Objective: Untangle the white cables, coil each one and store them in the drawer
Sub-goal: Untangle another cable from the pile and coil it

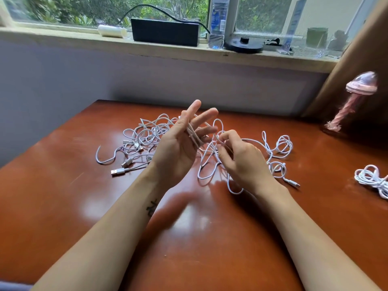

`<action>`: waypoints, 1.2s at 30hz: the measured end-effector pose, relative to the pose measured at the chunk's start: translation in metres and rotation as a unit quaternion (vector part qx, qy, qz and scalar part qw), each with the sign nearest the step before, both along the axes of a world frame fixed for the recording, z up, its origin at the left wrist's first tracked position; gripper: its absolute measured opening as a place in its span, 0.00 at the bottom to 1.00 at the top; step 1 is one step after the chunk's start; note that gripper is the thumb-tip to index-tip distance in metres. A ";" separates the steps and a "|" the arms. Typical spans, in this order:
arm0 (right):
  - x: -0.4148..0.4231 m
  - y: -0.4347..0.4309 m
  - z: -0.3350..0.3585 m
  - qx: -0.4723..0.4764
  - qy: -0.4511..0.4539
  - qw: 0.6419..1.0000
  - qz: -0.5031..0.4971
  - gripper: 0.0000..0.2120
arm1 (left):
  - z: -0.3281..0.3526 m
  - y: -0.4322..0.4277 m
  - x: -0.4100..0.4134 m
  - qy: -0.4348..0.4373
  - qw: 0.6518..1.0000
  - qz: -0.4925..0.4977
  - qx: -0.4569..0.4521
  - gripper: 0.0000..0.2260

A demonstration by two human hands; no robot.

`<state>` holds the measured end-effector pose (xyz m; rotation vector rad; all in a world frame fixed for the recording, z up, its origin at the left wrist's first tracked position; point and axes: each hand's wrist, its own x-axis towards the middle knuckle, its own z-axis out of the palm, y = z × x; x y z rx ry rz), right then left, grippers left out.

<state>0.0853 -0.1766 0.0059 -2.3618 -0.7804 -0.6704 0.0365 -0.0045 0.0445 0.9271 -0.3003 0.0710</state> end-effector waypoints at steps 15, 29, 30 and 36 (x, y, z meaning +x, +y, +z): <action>0.005 -0.001 -0.007 -0.074 -0.016 0.997 -0.014 0.08 | -0.009 0.016 0.016 0.030 0.996 0.079 -0.009 0.19; -0.003 0.000 0.003 0.016 -0.076 0.996 0.050 0.05 | -0.036 0.013 0.017 -0.157 0.850 0.216 0.455 0.19; -0.004 0.000 0.004 0.033 -0.068 0.995 0.067 0.04 | -0.037 0.015 0.017 -0.163 0.836 0.225 0.473 0.19; -0.008 0.001 0.005 0.071 -0.036 0.992 0.102 0.05 | -0.036 0.018 0.014 -0.189 0.776 0.271 0.538 0.19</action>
